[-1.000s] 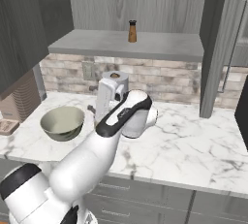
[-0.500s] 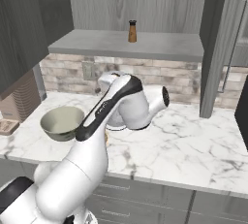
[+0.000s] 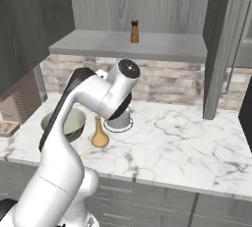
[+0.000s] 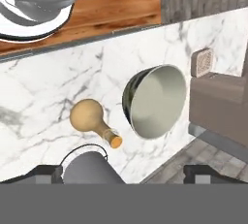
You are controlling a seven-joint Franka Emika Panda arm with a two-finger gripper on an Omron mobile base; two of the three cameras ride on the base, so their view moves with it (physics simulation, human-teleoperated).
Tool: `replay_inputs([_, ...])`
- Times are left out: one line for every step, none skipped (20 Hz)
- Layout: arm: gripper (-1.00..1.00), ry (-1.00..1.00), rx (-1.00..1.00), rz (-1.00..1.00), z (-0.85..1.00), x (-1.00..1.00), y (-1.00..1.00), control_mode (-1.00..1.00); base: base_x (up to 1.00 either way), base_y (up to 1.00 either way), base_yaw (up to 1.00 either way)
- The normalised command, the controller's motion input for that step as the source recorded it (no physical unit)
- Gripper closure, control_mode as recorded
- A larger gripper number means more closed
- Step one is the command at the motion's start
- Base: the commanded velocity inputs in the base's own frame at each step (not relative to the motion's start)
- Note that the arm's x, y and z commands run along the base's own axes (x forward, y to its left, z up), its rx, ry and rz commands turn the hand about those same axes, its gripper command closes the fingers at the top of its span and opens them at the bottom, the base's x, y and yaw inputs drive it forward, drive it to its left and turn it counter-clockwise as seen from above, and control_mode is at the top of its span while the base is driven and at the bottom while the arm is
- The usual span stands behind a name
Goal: Retrieve the bottle and the shaker from the cabinet and place them next to the mixing bowl on the counter. Then add garlic from the fridge to the mixing bowl.
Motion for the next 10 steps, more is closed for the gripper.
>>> replay_inputs([-1.00, 0.00, -0.48, -0.09, 0.07, 0.00, 0.00, -1.00, 0.00, 0.00, 0.00])
replay_inputs([-1.00, 0.00, -0.46, -0.09, 0.12, 0.00, 0.00, -1.00, 0.00, 0.00, 0.00])
replay_inputs([-1.00, -0.01, -0.45, -0.09, 0.20, 0.00, 0.00, -1.00, 0.00, 0.00, 0.00])
replay_inputs([-1.00, -0.02, -0.43, -0.10, 0.24, 0.00, 0.00, -1.00, 0.00, 0.00, 0.00])
replay_inputs([-1.00, -0.02, -0.38, -0.11, 0.26, 0.00, 0.00, -1.00, 0.00, 0.00, 0.00])
replay_inputs([-1.00, -0.06, -0.30, -0.15, 0.29, 0.00, 0.00, -1.00, 0.00, 0.00, 0.00])
replay_inputs([-1.00, -0.05, -0.29, -0.16, 0.30, 0.00, 0.00, -1.00, 0.00, 0.00, 0.00])
replay_inputs([-1.00, -0.08, -0.27, -0.18, 0.32, 0.00, 0.00, -1.00, 0.00, 0.00, 0.00])
replay_inputs([-1.00, -0.09, -0.25, -0.19, 0.36, 0.00, 0.00, -1.00, 0.00, 0.00, 0.00])
replay_inputs([-1.00, -0.08, -0.25, -0.19, 0.41, 0.00, 0.00, -1.00, 0.00, 0.00, 0.00])
